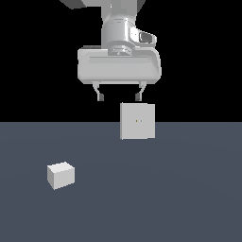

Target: Plug the charger into the wall socket.

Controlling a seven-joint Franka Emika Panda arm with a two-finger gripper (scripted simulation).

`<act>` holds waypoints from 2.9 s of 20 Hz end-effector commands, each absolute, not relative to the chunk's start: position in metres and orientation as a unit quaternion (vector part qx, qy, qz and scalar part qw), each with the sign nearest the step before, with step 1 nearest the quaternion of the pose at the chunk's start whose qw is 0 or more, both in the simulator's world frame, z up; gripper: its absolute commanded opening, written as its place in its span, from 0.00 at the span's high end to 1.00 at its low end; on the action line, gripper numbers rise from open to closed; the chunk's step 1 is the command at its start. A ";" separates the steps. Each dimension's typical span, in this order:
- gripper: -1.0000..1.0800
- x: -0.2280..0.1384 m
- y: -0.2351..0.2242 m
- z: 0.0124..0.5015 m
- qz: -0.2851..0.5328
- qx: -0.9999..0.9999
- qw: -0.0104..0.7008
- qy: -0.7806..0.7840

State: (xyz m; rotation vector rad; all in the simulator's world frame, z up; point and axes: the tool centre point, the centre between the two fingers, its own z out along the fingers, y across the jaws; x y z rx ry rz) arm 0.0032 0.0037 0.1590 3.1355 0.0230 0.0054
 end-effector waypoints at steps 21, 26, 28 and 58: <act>0.04 -0.040 0.063 0.112 0.027 0.981 -0.008 0.193; 0.04 -0.064 0.082 0.091 0.037 0.962 -0.013 0.269; 0.04 -0.073 0.087 0.085 0.040 0.955 -0.015 0.293; 0.04 -0.100 0.100 0.016 0.049 0.928 -0.019 0.368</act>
